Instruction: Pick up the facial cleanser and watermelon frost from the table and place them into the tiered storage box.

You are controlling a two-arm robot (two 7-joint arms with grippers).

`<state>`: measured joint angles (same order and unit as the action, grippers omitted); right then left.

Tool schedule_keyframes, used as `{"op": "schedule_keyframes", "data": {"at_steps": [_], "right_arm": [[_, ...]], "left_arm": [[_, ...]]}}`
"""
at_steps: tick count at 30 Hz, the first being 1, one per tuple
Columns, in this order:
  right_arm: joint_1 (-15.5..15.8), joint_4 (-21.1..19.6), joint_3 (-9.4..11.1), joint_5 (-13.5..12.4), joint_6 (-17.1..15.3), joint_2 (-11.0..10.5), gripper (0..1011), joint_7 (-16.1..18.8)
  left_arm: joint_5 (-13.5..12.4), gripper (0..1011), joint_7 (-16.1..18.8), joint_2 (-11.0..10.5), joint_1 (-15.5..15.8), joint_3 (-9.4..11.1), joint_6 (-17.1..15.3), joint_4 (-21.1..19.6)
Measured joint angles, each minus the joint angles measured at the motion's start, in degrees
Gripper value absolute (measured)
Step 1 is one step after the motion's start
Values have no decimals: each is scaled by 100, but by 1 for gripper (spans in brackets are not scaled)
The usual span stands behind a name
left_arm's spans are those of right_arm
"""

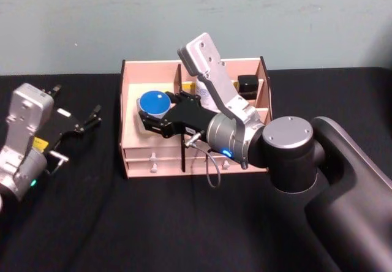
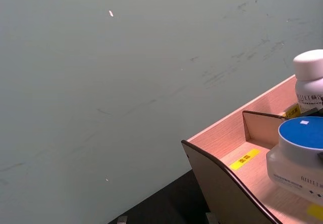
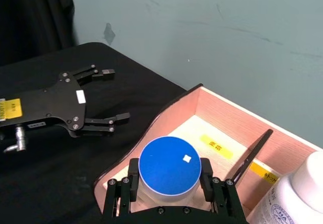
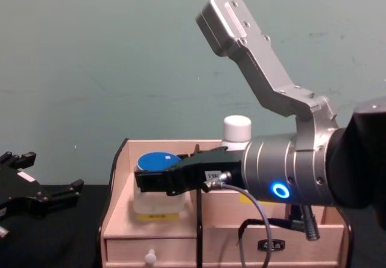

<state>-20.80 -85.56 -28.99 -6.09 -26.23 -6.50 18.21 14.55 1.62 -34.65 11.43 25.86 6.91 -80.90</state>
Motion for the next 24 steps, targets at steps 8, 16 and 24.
{"op": "schedule_keyframes", "data": {"at_steps": [8,16,24], "right_arm": [[-70,186,46,19,7,65,726,0],[-100,256,55,16,-2,84,726,44],[-116,276,47,10,-8,82,724,69]], "left_arm": [[0,1001,0,0,0,0,0,0],[0,1001,0,0,0,0,0,0],[0,1001,0,0,0,0,0,0]]}}
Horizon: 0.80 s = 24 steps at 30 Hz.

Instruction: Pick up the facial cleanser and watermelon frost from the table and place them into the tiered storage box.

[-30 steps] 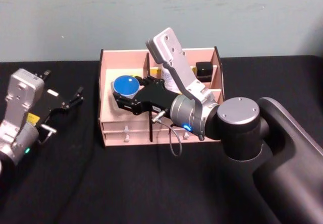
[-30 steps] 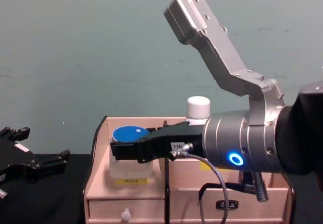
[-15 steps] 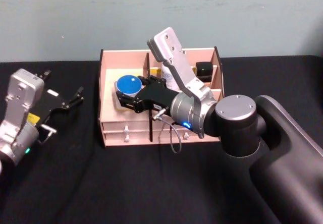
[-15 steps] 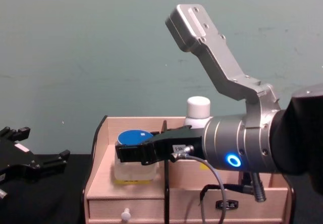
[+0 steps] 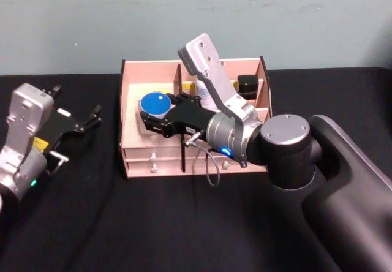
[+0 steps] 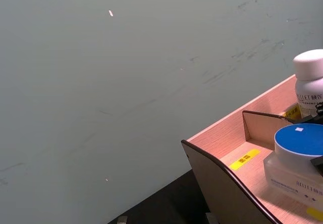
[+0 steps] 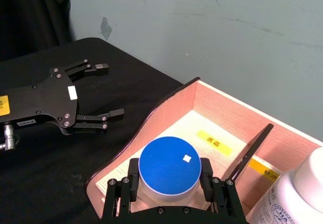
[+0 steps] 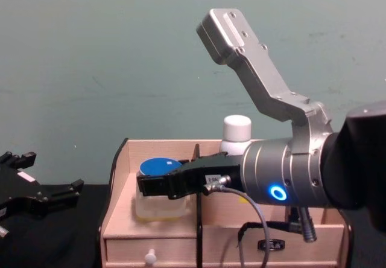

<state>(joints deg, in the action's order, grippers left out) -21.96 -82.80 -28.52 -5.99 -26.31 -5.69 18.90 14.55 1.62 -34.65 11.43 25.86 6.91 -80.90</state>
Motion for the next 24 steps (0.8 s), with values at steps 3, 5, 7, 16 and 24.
{"op": "schedule_keyframes", "data": {"at_steps": [3,5,7,16,24], "right_arm": [[3,-3,0,-2,0,-1,724,0],[4,-4,-1,-3,-1,-2,726,0],[6,-5,-1,-4,-5,-3,763,0],[10,-10,-1,-5,-7,-3,1000,-2],[89,-160,35,-27,167,-87,1002,23]], "left_arm": [[0,1001,0,0,0,0,0,0],[0,1001,0,0,0,0,0,0],[0,1001,0,0,0,0,0,0],[0,1001,0,0,0,0,0,0],[0,1001,0,0,0,0,0,0]]}}
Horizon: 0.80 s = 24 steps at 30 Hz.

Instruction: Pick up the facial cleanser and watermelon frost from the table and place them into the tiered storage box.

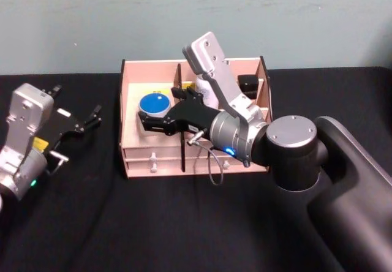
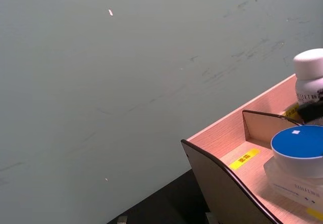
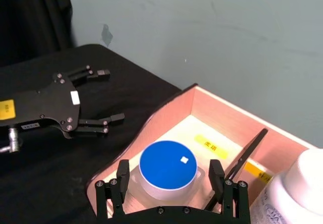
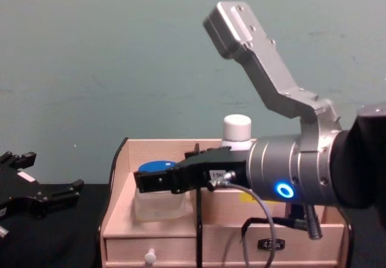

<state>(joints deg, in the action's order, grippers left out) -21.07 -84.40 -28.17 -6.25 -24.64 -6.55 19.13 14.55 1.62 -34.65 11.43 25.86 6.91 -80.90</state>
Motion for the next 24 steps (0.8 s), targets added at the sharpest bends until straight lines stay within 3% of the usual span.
{"op": "schedule_keyframes", "data": {"at_steps": [6,16,24], "right_arm": [[121,-327,5,-23,201,-135,1002,49],[495,-1050,92,221,950,-422,1002,-205],[960,-1498,482,344,1432,-494,1002,-588]], "left_arm": [[0,1001,0,0,0,0,0,0],[0,1001,0,0,0,0,0,0],[0,1001,0,0,0,0,0,0]]}}
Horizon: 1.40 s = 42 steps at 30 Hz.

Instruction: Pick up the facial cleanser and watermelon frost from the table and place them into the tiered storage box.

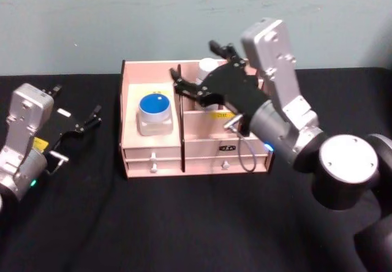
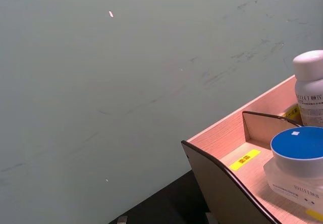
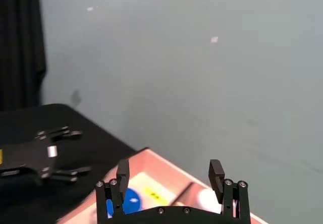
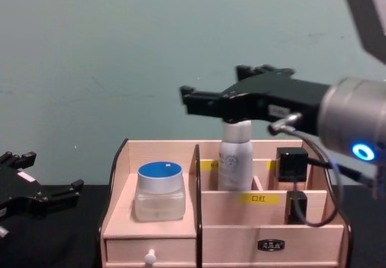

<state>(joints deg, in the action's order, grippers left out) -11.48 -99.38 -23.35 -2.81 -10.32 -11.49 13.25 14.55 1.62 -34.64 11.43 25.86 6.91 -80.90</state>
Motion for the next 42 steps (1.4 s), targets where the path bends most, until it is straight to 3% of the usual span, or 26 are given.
{"op": "schedule_keyframes", "data": {"at_steps": [12,21,28,42], "right_arm": [[485,-184,868,126,207,15,1002,-570],[752,-40,1492,43,286,72,1002,-725],[822,200,1714,141,368,132,1002,-823],[808,692,1849,185,296,237,1002,-682]], "left_arm": [[0,1001,0,0,0,0,0,0],[0,1001,0,0,0,0,0,0],[0,1001,0,0,0,0,0,0],[0,1001,0,0,0,0,0,0]]}}
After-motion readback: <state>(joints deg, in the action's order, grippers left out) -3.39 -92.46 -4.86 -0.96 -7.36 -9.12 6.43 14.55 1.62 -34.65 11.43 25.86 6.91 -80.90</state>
